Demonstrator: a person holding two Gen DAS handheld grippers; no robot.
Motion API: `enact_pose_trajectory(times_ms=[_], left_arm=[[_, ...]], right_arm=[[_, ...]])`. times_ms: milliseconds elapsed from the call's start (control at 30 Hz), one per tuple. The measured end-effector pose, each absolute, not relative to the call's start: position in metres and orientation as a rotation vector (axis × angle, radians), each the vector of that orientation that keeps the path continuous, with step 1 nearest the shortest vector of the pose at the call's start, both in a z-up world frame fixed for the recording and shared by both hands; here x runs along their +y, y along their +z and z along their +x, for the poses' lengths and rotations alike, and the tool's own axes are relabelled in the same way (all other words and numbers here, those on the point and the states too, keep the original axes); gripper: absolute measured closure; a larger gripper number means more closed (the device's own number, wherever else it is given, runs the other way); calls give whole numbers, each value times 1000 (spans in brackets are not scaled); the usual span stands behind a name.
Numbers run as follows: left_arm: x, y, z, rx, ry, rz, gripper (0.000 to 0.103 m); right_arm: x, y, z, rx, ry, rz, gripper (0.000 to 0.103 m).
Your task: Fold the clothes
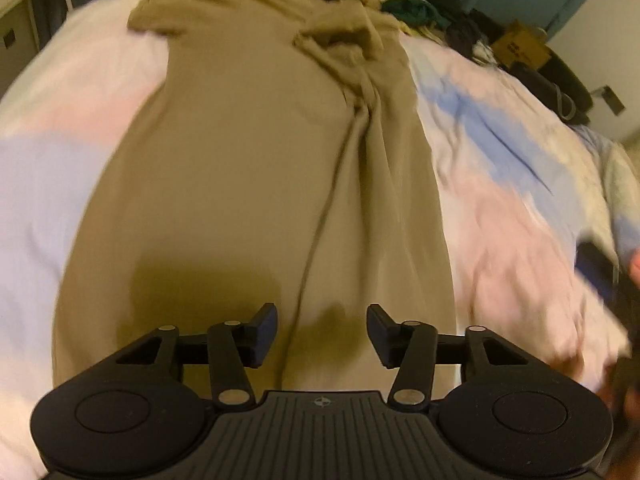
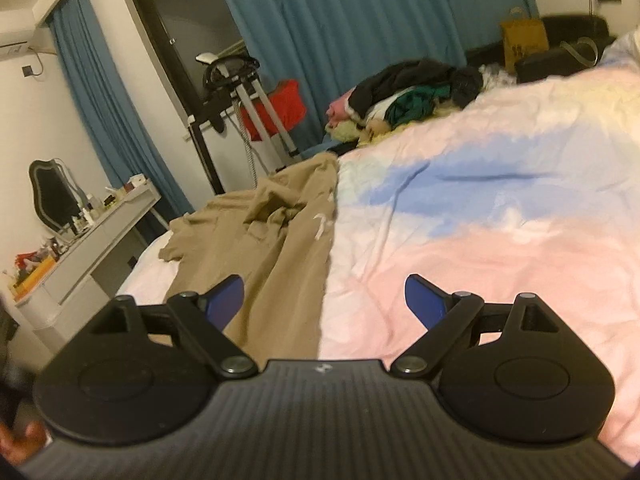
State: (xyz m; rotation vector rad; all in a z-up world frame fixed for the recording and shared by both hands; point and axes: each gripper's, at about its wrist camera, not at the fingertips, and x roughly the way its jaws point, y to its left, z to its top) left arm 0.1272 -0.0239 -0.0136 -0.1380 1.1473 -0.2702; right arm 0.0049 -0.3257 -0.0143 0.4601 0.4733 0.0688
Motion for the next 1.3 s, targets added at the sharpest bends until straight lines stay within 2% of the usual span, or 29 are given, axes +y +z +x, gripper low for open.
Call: enact_pose_trajectory(times_ms=[133,233,300,500,667,800,933,1133,1300], left_arm=[[-52,-6,197,1080,-225,-137,44],[-87,-6,253,968,-195,-79,33],[-109,-9,286,905,-180,-61,22],[-158,-37,374,834,-158,-43,21],[-193,-70,429,807,14,193,21],[-179,-75,456,837,113,282,23],[-147,-51,478,802,176,353,22],[-90,-16,479,711,318,363,22],[-70,4,418,672,239,268,22]], right_arm=[[-322,-27,25,506,35,472,14],[-326,-36,42,517,-25,486,14],[-326,-44,54,525,-52,483,14],[-325,-71,91,581,-82,468,14],[-327,-93,117,637,-95,470,14],[-330,-105,127,664,-107,500,14],[-327,-106,131,655,-100,497,14],[-323,-103,131,634,-80,487,14],[-320,-94,125,578,-44,487,14]])
